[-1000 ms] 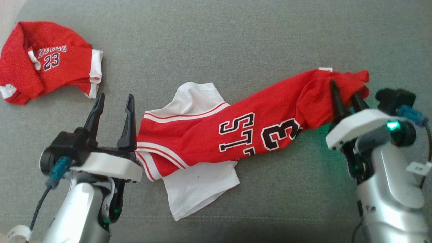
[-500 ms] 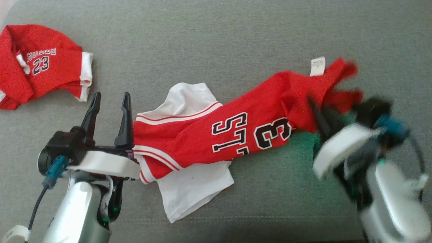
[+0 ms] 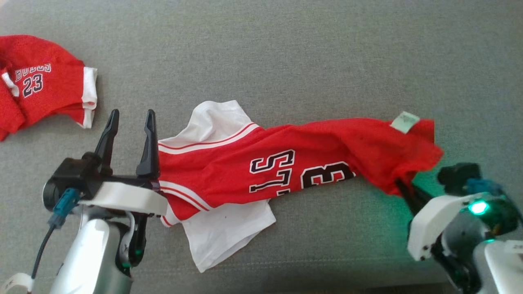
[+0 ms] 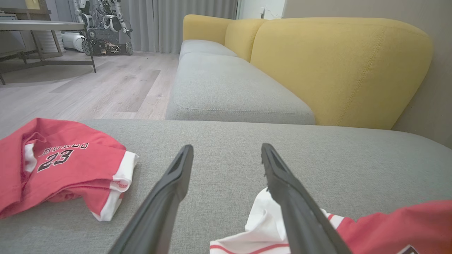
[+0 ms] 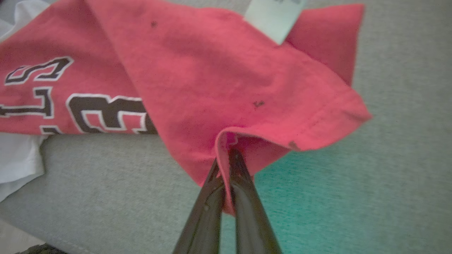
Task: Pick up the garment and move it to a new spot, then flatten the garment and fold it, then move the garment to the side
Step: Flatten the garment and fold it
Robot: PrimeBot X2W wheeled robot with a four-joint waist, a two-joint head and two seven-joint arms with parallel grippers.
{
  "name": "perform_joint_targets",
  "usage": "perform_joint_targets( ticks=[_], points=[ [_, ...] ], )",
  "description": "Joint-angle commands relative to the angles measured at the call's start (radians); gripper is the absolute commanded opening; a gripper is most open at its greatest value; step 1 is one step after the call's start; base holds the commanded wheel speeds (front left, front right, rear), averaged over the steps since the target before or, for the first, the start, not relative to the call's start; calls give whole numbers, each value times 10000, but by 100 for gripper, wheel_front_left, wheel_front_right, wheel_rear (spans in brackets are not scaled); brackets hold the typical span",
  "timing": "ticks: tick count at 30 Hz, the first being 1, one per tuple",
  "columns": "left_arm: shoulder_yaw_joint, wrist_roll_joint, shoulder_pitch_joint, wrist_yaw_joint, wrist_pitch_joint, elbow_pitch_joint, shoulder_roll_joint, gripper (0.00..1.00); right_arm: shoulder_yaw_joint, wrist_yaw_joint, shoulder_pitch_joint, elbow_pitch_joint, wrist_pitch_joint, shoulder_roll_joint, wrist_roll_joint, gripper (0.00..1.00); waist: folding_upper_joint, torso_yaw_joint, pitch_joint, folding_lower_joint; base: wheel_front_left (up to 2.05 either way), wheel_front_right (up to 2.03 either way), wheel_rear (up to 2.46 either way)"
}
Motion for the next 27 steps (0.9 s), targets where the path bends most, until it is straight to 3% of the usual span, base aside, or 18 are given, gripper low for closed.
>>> perform_joint_targets(
  ticks=[1,4,6,12,19,27],
  points=[
    [406,117,-317,-42,-119,-326,144,100,-42,-7,-241,-245,-199,-56,-141,0,0,-2,8,0,0,0,0],
    [424,126,-331,-75,-119,-271,108,100,-285,-7,-439,97,-536,187,-324,0,0,38,-23,0,0,0,0],
    [441,125,-305,-88,-119,-231,73,100,-320,-7,-487,262,-770,368,-396,100,0,73,-87,0,0,0,0],
    [514,133,-78,-90,-120,-129,4,100,-1080,-7,-274,256,-1706,1019,-596,100,0,144,-428,0,0,0,0],
    [627,133,321,-20,-120,-79,39,100,-2186,-7,108,-625,-2663,1620,-919,100,0,74,-898,0,0,0,0],
    [585,175,661,91,-69,-26,148,100,-1840,-7,-95,-1388,-3760,1780,-1173,100,0,14,-1360,0,0,0,0]
  ],
)
